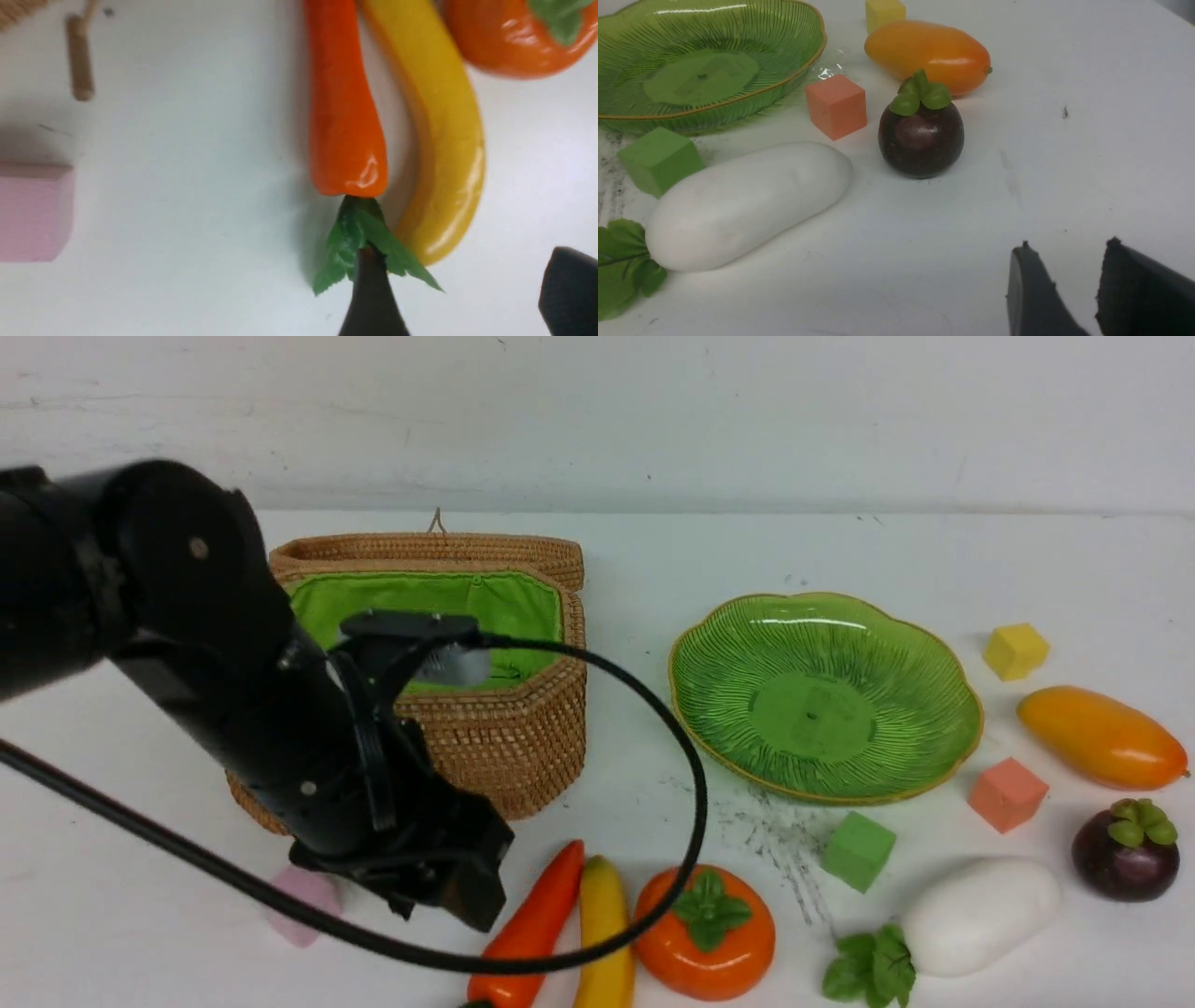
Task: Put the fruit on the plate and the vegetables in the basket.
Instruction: Use the left arm to grab a carrot and put it into the left basket
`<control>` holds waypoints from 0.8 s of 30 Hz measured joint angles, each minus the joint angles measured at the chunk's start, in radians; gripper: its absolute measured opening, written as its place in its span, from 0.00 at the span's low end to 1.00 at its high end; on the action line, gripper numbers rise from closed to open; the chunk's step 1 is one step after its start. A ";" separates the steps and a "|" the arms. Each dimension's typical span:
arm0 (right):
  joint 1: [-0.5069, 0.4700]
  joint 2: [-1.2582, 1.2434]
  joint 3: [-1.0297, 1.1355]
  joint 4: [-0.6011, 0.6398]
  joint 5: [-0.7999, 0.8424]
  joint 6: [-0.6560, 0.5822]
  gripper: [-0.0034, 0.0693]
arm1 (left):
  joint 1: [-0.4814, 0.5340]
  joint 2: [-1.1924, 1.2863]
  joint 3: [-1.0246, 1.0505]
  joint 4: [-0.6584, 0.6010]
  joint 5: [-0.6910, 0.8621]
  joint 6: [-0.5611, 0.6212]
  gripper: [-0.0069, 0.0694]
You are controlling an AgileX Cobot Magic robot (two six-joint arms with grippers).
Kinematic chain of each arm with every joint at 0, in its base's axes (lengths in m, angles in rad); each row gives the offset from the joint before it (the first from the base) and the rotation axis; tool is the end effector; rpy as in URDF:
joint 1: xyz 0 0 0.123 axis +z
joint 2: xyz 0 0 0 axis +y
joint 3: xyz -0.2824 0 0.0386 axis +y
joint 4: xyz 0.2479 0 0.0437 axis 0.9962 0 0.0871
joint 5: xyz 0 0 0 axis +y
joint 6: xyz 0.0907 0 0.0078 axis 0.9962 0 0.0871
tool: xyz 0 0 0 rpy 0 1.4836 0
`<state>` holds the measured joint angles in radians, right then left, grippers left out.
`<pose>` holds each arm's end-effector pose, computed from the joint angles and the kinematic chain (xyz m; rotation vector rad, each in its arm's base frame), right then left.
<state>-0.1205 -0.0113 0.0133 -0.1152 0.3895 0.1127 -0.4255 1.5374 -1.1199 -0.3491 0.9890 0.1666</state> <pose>0.0511 -0.0102 0.1744 0.1486 1.8683 -0.1197 0.2602 -0.1465 0.2621 0.6255 2.8246 -0.5035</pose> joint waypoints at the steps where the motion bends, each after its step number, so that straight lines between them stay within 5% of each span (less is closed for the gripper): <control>1: 0.000 0.000 0.000 0.000 0.000 0.000 0.38 | -0.003 0.018 0.003 -0.003 -0.011 0.000 0.69; 6: 0.000 0.000 0.000 0.000 0.000 0.000 0.38 | -0.051 0.081 0.004 0.015 -0.069 -0.003 0.75; 15: 0.000 0.000 0.000 0.000 0.000 0.000 0.38 | -0.123 0.214 0.003 0.180 -0.250 -0.296 0.85; 20: 0.000 0.000 0.000 0.000 0.000 0.000 0.38 | -0.123 0.312 0.003 0.184 -0.260 -0.318 0.79; 24: 0.000 0.000 0.000 0.000 0.000 0.000 0.38 | -0.123 0.318 -0.009 0.203 -0.232 -0.300 0.64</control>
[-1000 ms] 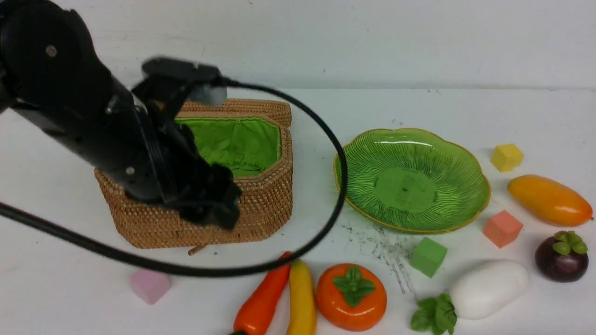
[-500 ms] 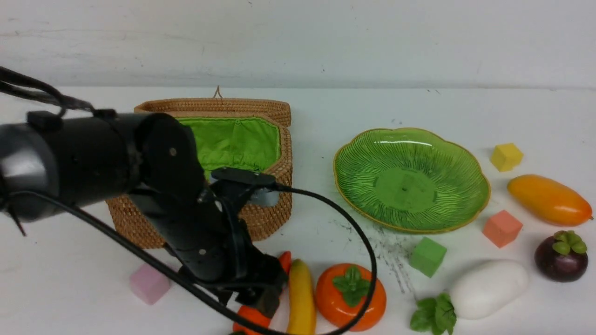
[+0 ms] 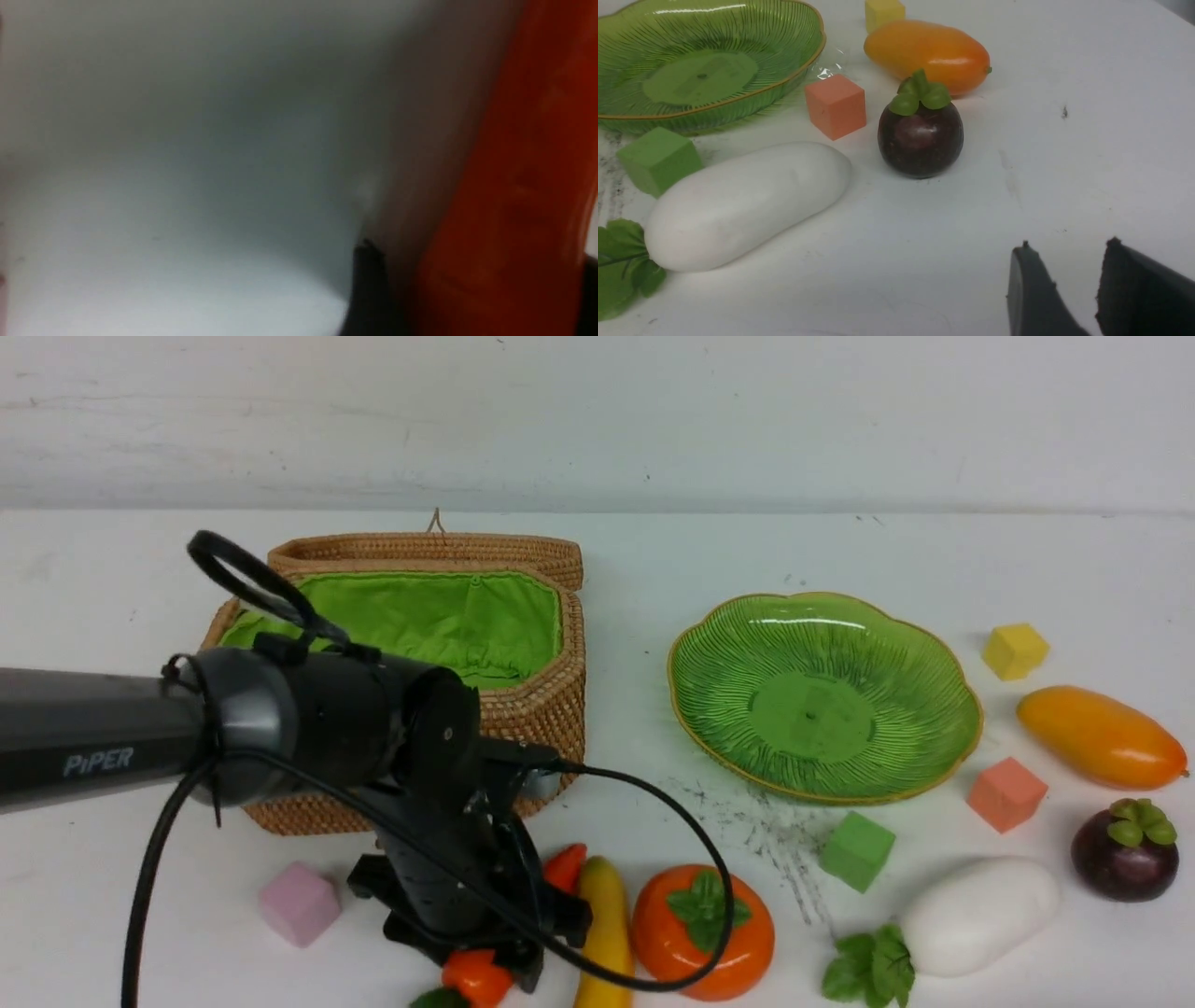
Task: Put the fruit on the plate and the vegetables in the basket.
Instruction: Use the left arm to grab a carrot and put it into the left basket
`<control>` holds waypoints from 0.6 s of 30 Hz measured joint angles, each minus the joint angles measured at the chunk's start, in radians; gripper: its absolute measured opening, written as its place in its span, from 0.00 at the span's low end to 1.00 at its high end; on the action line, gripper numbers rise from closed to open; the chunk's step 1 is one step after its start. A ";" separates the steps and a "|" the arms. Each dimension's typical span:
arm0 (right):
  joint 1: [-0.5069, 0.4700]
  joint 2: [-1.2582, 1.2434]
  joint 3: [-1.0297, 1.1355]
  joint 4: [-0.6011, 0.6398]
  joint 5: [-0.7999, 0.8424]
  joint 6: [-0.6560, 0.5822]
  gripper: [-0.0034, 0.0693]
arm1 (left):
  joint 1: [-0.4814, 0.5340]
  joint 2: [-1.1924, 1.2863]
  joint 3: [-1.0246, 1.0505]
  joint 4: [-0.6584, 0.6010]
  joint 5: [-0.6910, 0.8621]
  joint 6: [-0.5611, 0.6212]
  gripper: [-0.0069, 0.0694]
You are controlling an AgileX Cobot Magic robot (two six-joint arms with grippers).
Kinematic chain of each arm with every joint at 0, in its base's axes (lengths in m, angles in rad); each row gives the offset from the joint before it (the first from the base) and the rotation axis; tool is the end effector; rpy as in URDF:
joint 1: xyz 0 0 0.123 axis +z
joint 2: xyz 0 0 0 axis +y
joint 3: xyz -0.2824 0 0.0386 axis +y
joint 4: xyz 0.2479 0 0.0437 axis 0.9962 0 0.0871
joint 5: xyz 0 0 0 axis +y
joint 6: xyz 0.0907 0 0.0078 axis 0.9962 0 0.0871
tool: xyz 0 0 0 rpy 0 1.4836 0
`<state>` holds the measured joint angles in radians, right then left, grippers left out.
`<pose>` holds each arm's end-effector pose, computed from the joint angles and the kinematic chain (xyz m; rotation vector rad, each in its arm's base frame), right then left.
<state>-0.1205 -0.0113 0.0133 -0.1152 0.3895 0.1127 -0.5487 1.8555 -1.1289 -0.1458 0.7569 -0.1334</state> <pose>0.0511 -0.0102 0.1744 0.1486 1.8683 -0.1197 0.2911 -0.1886 0.1620 0.4756 2.9664 -0.2427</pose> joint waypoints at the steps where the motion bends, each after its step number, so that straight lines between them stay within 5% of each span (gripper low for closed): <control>1: 0.000 0.000 0.000 0.000 0.000 0.000 0.38 | 0.000 0.000 -0.008 0.005 0.030 0.014 0.57; 9: 0.000 0.000 0.000 0.000 0.000 0.000 0.38 | 0.000 -0.118 -0.170 0.146 0.254 0.106 0.58; 13: 0.000 0.000 0.000 0.000 0.000 0.000 0.38 | 0.000 -0.200 -0.266 0.389 0.268 0.162 0.58; 18: 0.000 0.000 0.000 0.000 0.000 0.000 0.38 | 0.030 -0.231 -0.307 0.844 0.021 0.177 0.58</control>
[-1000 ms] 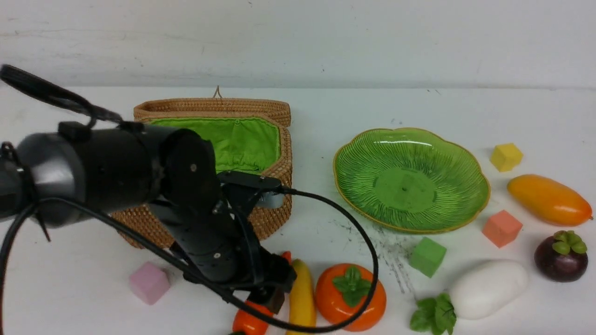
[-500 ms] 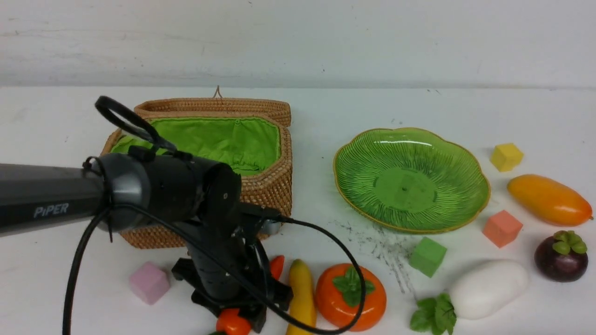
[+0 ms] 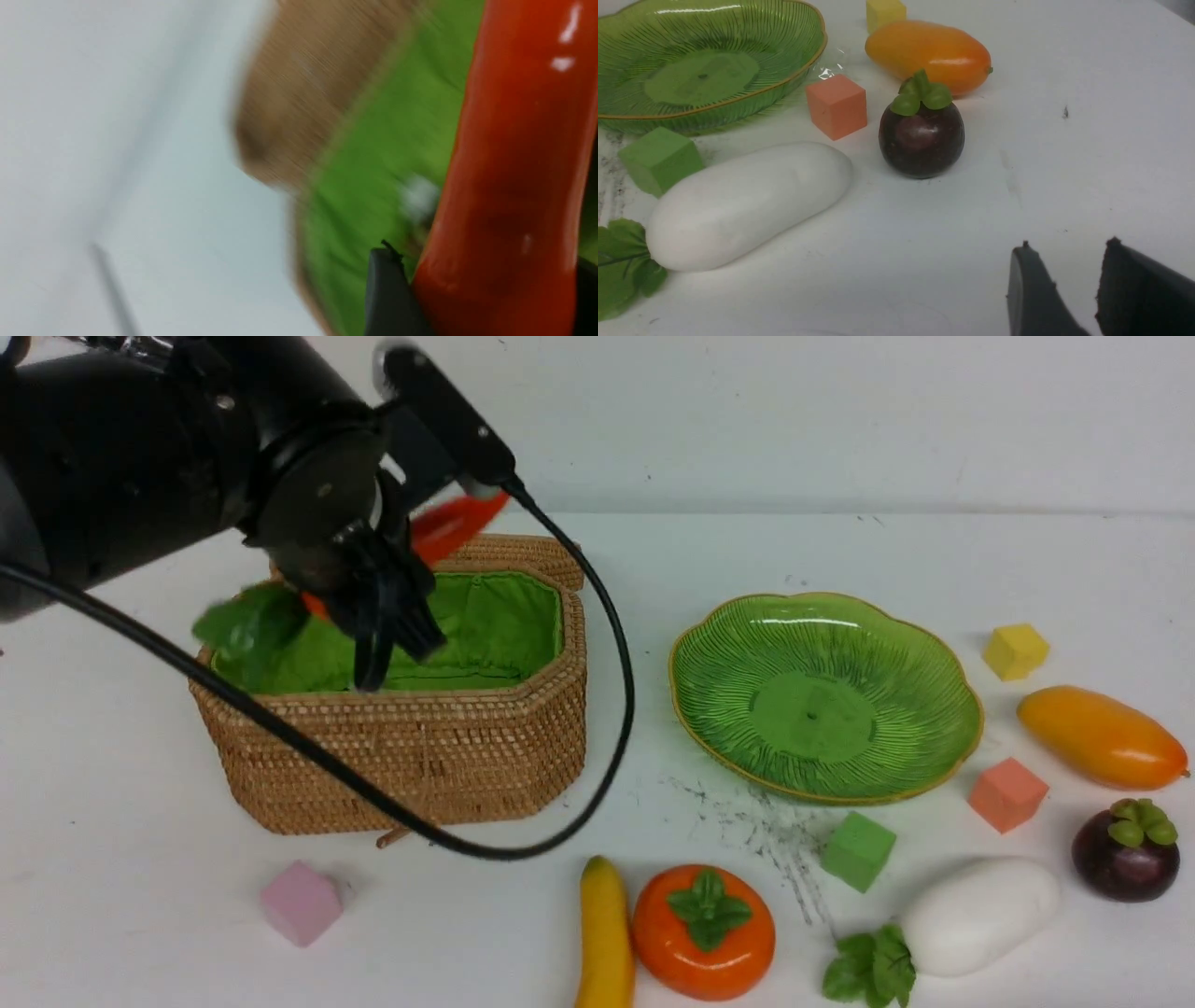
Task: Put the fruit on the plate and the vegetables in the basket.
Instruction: Use the left arm to grab a carrot and put it into the left basket
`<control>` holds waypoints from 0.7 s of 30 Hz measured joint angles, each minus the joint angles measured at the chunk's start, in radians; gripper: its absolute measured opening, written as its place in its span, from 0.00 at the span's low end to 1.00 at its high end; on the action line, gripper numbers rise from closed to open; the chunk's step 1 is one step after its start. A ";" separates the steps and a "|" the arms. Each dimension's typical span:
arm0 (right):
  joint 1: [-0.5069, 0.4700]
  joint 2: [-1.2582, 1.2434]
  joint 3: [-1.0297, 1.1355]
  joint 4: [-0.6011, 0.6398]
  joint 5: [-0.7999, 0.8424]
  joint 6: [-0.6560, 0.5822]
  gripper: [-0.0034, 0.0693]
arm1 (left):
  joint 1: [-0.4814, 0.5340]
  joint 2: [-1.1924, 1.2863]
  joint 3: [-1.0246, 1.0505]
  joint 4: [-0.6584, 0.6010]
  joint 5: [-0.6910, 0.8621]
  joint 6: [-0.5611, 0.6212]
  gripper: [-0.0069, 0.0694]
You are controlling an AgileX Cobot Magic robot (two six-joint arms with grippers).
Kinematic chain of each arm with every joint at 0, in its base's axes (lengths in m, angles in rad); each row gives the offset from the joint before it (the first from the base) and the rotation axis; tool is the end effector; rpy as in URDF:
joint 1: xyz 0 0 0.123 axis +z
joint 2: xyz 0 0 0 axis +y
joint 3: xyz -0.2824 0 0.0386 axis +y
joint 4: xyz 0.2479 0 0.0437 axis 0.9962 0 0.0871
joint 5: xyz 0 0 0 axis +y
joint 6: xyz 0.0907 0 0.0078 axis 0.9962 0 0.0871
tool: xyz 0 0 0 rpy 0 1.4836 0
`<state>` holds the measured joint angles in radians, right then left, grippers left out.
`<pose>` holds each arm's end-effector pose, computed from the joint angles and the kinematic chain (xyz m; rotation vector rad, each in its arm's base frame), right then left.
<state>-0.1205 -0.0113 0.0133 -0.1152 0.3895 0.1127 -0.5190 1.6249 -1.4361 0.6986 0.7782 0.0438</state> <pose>0.0511 -0.0102 0.1744 0.1486 1.8683 -0.1197 0.3373 -0.1453 0.3440 0.9890 2.0620 0.5741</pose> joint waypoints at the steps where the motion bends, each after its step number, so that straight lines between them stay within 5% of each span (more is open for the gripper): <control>1: 0.000 0.000 0.000 0.000 0.000 0.000 0.38 | 0.013 0.010 -0.001 0.041 -0.050 0.000 0.58; 7: 0.000 0.000 0.000 0.000 0.000 0.000 0.38 | 0.090 0.116 -0.002 0.103 -0.186 0.004 0.58; 21: 0.000 0.000 0.000 0.000 0.000 0.000 0.38 | 0.105 0.204 0.043 0.042 -0.203 0.004 0.58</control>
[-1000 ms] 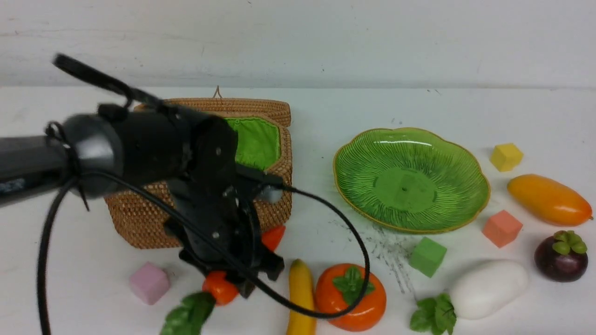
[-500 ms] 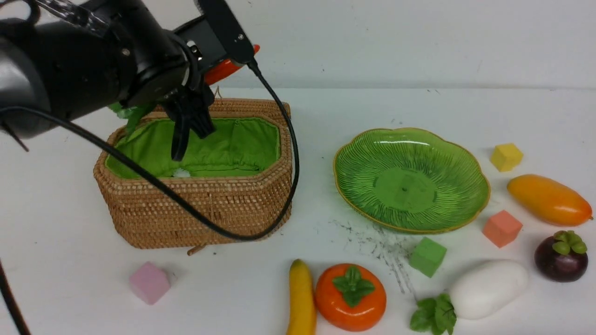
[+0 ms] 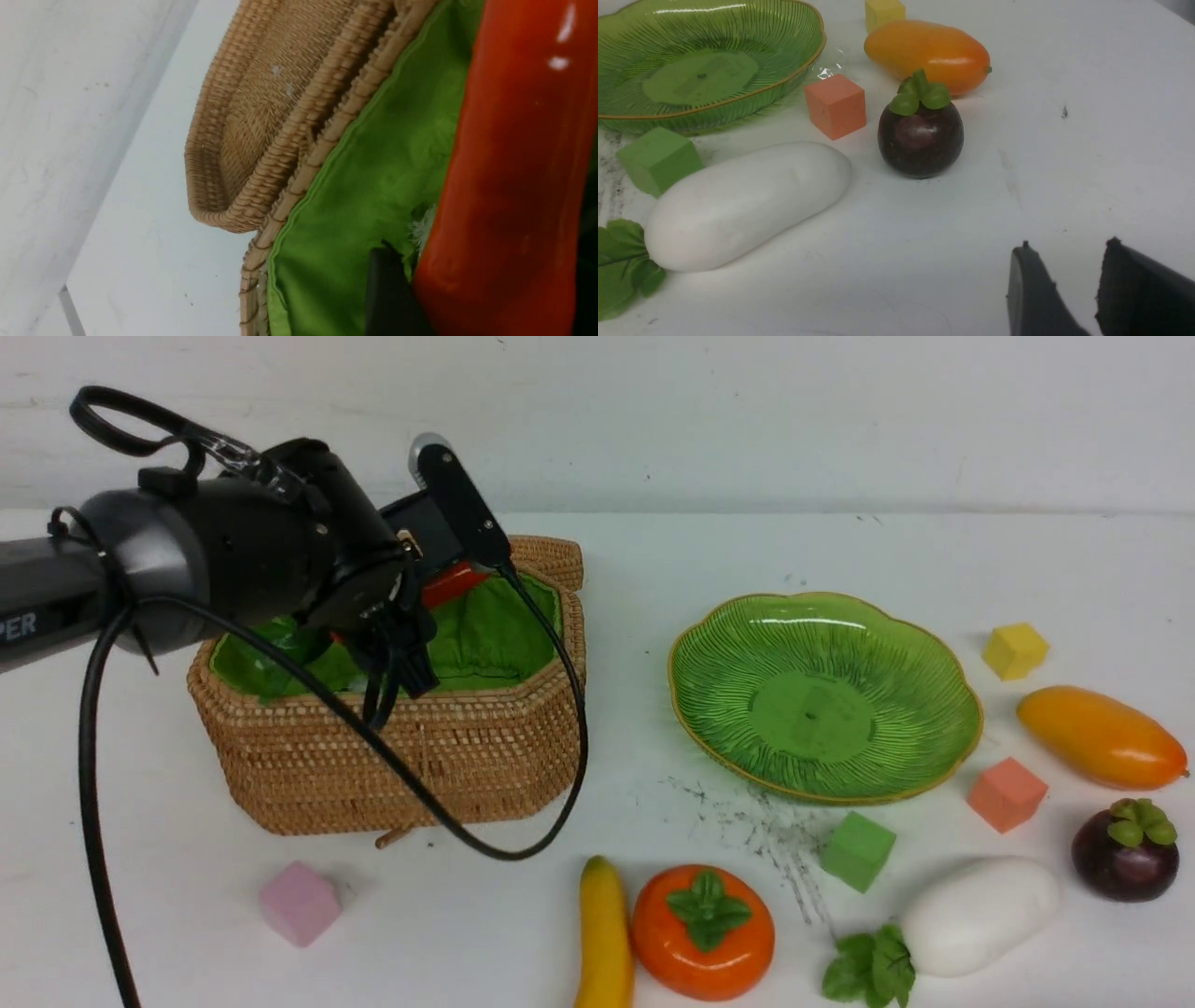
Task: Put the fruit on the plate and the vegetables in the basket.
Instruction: Use the left arm to grab a carrot and put it into the left basket
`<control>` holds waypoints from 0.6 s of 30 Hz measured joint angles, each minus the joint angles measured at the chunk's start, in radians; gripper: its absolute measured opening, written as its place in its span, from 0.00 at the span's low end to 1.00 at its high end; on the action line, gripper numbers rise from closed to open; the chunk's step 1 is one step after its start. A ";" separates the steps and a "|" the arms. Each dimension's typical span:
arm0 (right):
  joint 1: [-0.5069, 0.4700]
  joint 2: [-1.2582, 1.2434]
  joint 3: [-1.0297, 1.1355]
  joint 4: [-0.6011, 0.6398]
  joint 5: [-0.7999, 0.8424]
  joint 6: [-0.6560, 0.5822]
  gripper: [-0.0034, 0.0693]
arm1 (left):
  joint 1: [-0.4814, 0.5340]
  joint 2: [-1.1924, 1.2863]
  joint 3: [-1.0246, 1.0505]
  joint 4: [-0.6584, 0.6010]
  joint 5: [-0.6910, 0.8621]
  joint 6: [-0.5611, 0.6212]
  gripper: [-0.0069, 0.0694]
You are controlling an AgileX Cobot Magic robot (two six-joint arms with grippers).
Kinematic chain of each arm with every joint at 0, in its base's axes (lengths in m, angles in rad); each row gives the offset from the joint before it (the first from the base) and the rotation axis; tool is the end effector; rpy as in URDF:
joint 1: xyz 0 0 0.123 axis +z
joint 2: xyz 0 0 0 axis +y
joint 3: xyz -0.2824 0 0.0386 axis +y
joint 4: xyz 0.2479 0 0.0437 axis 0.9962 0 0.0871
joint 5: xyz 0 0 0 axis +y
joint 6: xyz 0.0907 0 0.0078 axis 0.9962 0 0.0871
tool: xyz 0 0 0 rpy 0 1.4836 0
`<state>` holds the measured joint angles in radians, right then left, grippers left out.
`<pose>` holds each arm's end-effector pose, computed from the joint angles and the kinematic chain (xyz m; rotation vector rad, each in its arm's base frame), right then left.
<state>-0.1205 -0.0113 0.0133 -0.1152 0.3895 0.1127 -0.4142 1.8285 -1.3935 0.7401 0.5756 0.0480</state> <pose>0.0511 -0.0102 0.1744 0.1486 1.8683 -0.1197 0.3904 -0.1351 0.2609 1.0954 2.1021 0.5832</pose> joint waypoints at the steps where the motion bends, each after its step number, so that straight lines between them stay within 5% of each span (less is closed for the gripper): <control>1: 0.000 0.000 0.000 0.000 0.000 0.000 0.38 | 0.000 0.000 0.000 0.000 -0.001 0.000 0.58; 6: 0.000 0.000 0.000 0.000 0.000 0.000 0.38 | 0.000 0.000 0.000 -0.013 0.007 0.000 0.67; 11: 0.000 0.000 0.000 0.000 0.000 0.000 0.38 | 0.000 -0.007 0.000 -0.122 0.033 0.000 0.95; 18: 0.000 0.000 0.000 0.000 0.000 0.000 0.38 | 0.000 -0.121 0.001 -0.344 0.119 0.000 0.93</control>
<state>-0.1205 -0.0113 0.0133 -0.1152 0.3895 0.1127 -0.4142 1.7073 -1.3922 0.3959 0.6947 0.0480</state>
